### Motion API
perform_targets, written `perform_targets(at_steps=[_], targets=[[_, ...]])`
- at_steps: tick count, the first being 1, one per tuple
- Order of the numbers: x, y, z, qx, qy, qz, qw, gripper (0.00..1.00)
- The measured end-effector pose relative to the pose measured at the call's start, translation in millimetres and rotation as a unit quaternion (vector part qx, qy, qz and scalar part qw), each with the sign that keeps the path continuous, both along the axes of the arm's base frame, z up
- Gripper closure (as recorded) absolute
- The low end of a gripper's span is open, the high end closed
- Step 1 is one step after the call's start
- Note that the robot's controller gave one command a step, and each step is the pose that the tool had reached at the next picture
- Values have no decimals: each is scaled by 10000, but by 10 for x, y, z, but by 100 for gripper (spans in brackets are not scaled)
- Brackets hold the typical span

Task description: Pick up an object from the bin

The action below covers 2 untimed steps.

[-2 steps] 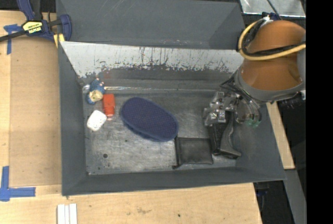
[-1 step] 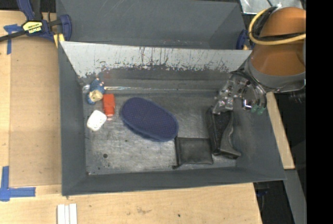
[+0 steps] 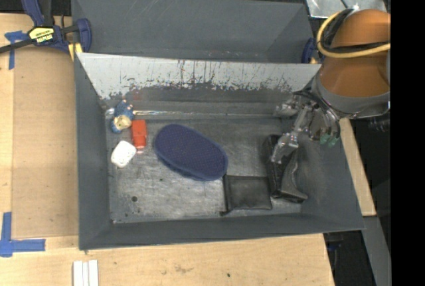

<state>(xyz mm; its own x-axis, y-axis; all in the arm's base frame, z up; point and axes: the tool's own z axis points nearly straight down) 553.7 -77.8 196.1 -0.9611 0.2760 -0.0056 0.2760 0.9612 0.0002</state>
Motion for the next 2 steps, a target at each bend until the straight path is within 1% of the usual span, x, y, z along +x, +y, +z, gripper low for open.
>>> perform_targets(at_steps=[1, 2], targets=[[201, -51, -1248, 1, -14, -248, 9997, 0], [261, -60, -1181, -17, -132, -244, 9996, 100]])
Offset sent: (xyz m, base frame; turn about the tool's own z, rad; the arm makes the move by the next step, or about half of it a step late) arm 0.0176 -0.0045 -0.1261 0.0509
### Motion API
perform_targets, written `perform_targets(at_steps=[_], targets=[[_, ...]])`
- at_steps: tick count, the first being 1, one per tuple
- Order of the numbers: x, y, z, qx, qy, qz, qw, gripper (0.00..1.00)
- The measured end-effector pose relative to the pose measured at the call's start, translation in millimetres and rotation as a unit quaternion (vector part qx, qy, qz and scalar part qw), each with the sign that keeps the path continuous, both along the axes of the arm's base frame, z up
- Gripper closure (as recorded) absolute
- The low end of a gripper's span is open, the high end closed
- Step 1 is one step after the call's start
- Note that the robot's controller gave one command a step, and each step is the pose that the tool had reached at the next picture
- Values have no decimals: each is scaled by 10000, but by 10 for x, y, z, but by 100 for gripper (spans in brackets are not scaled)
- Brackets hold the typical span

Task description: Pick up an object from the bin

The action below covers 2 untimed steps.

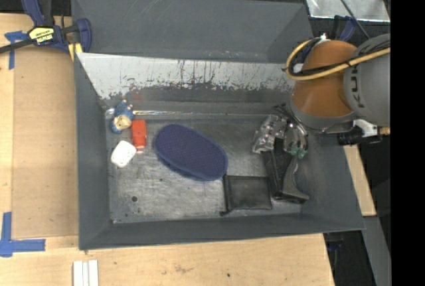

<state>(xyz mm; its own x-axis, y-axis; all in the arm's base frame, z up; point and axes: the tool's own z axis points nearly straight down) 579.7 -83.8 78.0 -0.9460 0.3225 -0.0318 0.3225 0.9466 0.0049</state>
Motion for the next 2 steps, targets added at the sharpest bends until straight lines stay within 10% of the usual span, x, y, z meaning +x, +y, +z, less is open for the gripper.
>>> perform_targets(at_steps=[1, 2], targets=[[-1, 268, 1256, 29, 95, -234, 9997, 100], [-20, 261, 1203, 29, 141, -236, 9996, 0]])
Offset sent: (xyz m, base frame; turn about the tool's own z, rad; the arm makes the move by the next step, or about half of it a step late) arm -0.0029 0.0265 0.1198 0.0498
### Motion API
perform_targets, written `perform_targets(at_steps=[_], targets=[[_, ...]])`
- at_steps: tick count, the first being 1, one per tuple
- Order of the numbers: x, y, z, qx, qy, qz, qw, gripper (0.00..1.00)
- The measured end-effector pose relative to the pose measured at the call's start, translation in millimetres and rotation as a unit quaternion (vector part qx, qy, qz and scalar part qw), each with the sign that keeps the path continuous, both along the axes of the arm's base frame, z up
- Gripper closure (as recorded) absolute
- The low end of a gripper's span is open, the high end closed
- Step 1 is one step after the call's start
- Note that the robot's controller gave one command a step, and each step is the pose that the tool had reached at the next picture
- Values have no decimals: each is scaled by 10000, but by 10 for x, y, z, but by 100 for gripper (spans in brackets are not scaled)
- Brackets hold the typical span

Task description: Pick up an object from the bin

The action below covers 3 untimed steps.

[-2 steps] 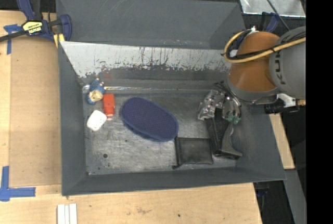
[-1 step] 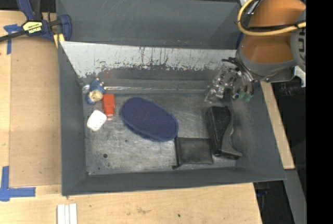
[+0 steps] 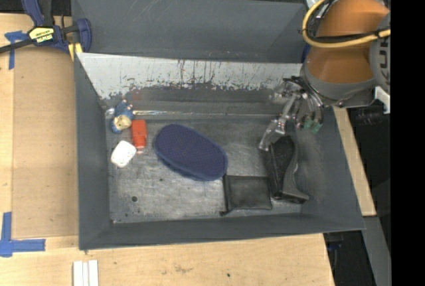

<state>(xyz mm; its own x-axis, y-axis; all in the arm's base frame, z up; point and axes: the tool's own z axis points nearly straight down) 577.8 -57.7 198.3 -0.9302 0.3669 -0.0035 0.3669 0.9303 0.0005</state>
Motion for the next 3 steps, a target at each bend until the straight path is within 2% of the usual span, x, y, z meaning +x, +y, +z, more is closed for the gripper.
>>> perform_targets(at_steps=[1, 2, 3], targets=[[-122, 1106, -1166, -2, 11, -38, 10000, 0], [-113, 1092, -1115, 14, 26, -59, 10000, 100], [98, 1356, 286, 11, -42, 260, 9997, 100]])
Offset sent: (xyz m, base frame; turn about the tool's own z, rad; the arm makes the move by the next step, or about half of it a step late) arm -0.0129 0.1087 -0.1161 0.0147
